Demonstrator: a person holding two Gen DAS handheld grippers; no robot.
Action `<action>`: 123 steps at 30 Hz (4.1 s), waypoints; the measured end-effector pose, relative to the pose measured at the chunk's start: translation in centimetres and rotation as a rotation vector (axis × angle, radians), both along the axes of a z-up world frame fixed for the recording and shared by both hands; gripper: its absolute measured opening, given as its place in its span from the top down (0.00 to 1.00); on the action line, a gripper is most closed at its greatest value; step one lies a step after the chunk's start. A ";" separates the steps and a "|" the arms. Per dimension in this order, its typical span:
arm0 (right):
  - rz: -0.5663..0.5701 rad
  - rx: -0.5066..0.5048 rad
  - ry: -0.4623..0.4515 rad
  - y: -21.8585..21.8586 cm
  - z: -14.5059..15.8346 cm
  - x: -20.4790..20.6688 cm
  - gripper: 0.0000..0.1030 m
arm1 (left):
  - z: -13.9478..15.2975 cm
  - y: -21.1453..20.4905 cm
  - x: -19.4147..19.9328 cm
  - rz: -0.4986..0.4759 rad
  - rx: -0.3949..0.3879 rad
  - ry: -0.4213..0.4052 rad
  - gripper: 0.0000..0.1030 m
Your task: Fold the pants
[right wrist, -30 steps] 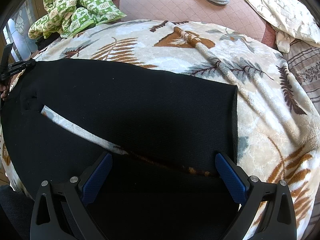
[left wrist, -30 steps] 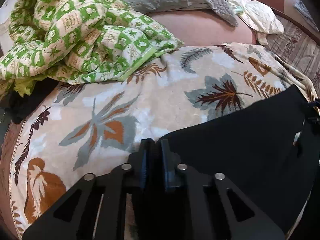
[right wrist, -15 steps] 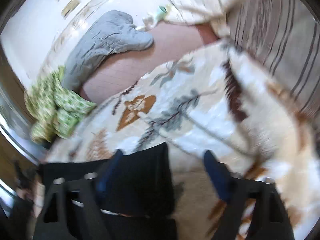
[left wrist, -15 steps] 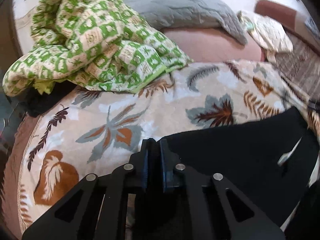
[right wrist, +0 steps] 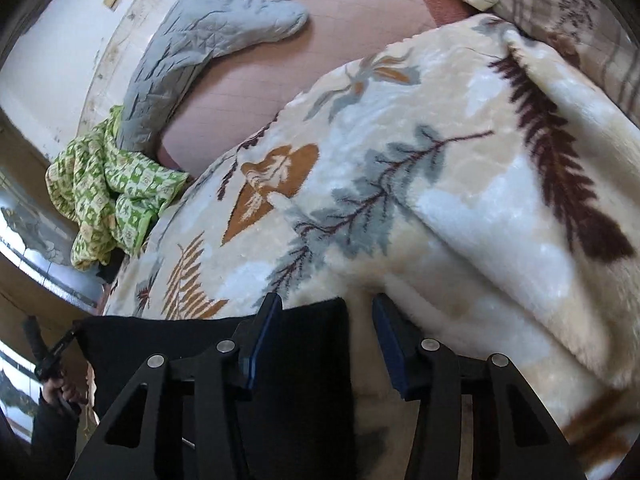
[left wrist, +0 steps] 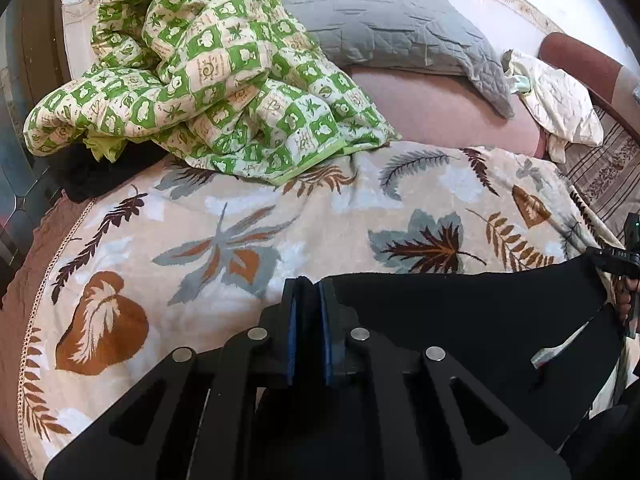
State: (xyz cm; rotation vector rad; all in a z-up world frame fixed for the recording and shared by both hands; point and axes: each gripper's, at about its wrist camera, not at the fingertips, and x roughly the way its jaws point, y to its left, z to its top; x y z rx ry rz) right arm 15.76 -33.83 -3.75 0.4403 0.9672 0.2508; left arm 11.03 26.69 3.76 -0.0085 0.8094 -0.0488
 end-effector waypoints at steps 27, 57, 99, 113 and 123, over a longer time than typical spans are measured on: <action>0.583 -0.255 -0.080 4.6 4.8 -19.1 0.86 | -4.5 3.0 -19.4 -0.033 0.073 -0.120 0.83; 0.453 -0.232 -0.232 4.9 8.1 -20.0 0.58 | -7.9 5.9 -18.4 0.476 -0.862 0.199 0.95; 0.428 -0.293 0.008 7.2 2.5 -15.4 0.55 | -6.7 -7.1 -17.8 0.168 -0.037 -0.095 0.58; 0.216 -0.248 0.027 4.3 2.2 -13.2 0.95 | -6.4 -5.3 -18.8 0.239 -0.015 -0.131 0.56; 0.194 -0.253 0.049 3.7 2.0 -13.6 0.95 | -7.5 -5.2 -18.4 0.199 0.008 -0.139 0.48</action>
